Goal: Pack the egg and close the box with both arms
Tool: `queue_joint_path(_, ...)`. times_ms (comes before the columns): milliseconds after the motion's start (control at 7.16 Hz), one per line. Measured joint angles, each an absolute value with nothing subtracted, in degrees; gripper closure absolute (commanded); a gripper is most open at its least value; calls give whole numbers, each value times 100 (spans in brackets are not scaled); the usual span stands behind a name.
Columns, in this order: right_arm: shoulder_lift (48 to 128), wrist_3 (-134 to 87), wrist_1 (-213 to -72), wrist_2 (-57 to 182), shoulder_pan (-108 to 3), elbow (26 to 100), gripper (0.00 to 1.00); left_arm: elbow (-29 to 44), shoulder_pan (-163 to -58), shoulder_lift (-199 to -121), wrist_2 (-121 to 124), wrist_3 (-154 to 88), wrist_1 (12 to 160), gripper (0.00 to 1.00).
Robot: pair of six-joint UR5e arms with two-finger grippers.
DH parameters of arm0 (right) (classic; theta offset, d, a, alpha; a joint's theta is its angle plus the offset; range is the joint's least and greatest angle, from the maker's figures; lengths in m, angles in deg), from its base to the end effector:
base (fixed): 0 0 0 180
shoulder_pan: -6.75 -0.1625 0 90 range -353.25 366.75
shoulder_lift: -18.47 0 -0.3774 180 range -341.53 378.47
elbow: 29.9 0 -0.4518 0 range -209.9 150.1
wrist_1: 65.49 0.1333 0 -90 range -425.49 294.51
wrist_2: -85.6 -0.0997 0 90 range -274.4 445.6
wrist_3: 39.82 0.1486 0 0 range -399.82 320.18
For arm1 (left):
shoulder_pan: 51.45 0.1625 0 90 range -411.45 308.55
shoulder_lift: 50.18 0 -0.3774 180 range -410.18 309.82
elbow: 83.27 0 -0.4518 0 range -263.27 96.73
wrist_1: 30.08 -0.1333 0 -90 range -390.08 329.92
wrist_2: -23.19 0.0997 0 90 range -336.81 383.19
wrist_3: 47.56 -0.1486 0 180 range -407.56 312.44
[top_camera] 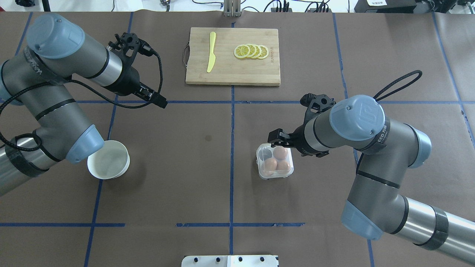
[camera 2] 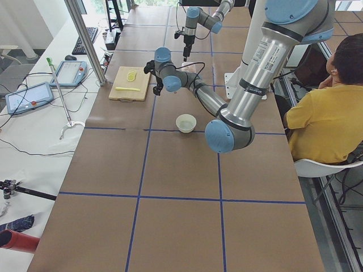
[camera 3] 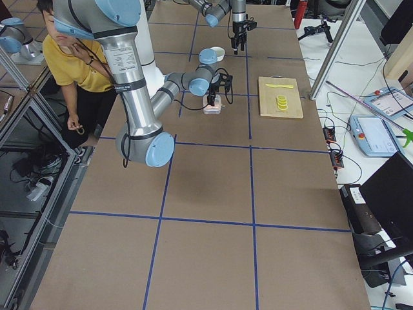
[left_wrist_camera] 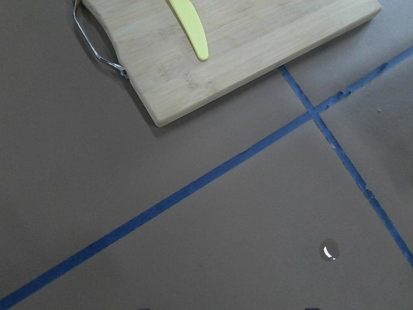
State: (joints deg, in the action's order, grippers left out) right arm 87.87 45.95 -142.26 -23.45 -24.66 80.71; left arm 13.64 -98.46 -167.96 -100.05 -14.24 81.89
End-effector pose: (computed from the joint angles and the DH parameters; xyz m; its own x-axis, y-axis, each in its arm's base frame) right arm -0.5062 -0.4085 0.2187 0.5146 0.2325 0.8253 -0.2287 0.9649 -0.1293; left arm 0.4435 -0.5518 0.2243 0.4562 0.5356 -0.7107 -0.1486 0.8332 0.5326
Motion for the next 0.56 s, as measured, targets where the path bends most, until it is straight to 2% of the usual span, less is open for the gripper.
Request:
queue_joint_path(279, 9134, 4432, -14585, -2836, -2945, 8515, 0, 1445, -10040, -16651, -10051, -1465, 8189, 16)
queue_joint_path(559, 9958, 3198, -14599, -3080, -3498, 8685, 0, 1506, -10384, -16256, -10153, -2058, 8188, 14)
